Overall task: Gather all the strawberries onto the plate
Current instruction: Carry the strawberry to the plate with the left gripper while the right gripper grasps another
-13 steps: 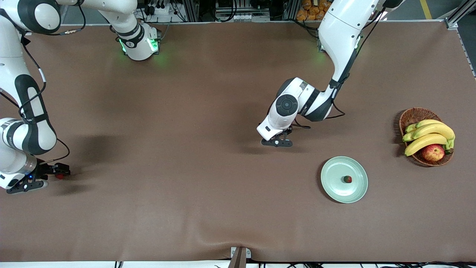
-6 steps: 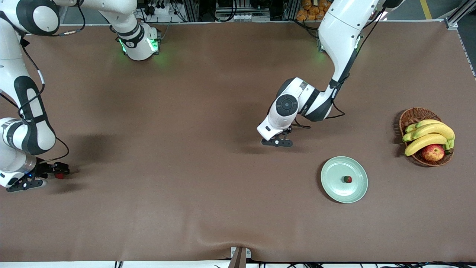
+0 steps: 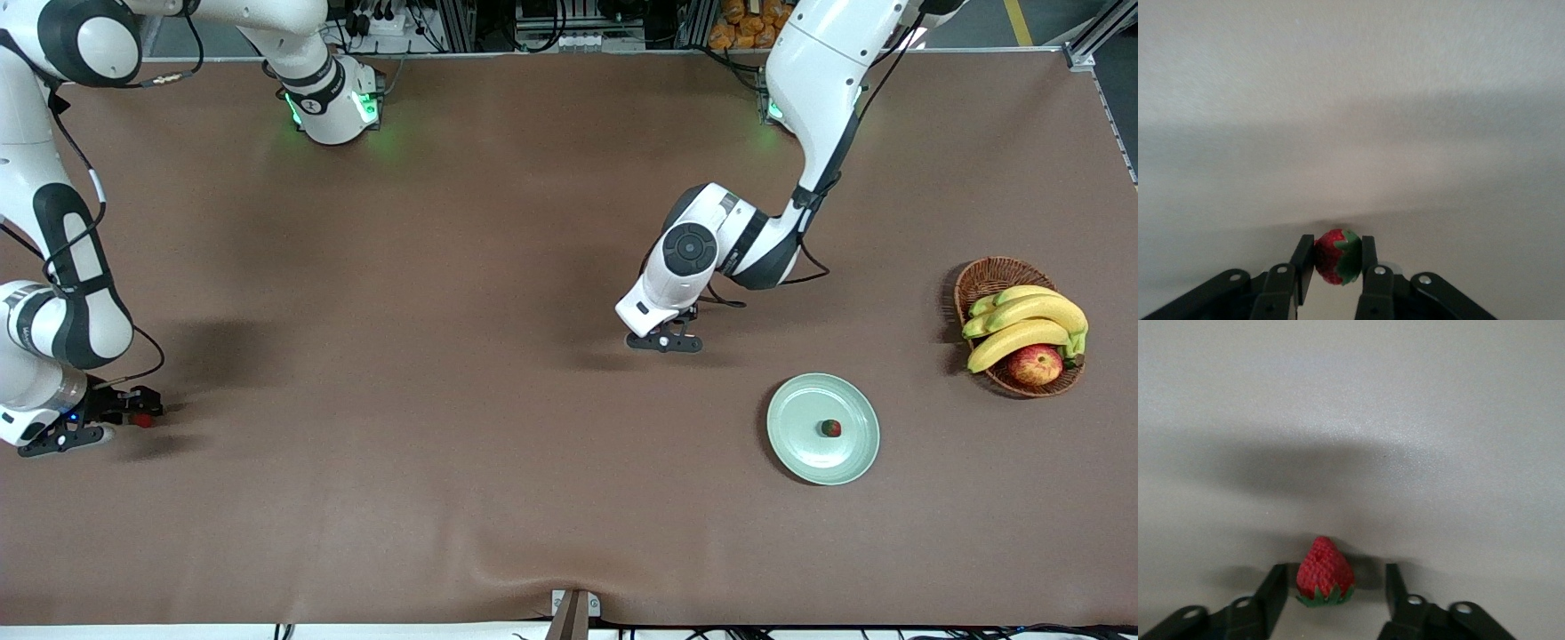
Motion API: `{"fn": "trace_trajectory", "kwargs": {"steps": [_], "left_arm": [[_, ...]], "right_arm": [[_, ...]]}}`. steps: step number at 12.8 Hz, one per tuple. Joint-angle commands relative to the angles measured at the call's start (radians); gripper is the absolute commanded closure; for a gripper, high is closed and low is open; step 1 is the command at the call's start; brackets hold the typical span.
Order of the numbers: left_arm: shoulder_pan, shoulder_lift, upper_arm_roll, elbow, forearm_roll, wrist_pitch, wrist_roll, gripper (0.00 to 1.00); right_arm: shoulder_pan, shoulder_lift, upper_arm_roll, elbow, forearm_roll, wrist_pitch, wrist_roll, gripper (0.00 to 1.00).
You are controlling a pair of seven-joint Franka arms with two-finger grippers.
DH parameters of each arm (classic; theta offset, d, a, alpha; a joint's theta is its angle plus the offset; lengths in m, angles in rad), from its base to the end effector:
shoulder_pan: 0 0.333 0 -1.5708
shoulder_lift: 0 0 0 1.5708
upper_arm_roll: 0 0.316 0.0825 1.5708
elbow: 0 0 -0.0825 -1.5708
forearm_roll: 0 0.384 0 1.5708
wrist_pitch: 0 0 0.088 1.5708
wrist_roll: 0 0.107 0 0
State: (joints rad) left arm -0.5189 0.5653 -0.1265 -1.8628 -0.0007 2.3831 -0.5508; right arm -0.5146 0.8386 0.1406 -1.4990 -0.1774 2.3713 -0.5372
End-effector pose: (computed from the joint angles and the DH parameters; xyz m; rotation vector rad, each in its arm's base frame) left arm 0.5107 -0.3794 0.2110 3.1037 -0.1179 -0.1122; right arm 0.6599 -0.2791 0.1762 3.0791 0.3707 0.0464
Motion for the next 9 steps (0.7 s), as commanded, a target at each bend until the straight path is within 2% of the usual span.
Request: {"fn": "trace_trajectory", "kwargs": {"steps": [1, 5, 9], "left_arm": [[0.010, -0.032, 0.010, 0.075, 0.025, -0.117, -0.009, 0.86], [0.132, -0.028, 0.013, 0.168, 0.027, -0.148, 0.161, 0.86], [0.317, -0.024, 0.014, 0.180, 0.031, -0.148, 0.453, 0.86]], "right_arm": [[-0.012, 0.007, 0.019, 0.011, -0.017, 0.003, -0.010, 1.00], [0.013, -0.013, 0.027, 0.016, -0.016, -0.003, -0.065, 1.00], [0.093, -0.047, 0.077, 0.022, -0.014, -0.004, -0.209, 1.00]]}}
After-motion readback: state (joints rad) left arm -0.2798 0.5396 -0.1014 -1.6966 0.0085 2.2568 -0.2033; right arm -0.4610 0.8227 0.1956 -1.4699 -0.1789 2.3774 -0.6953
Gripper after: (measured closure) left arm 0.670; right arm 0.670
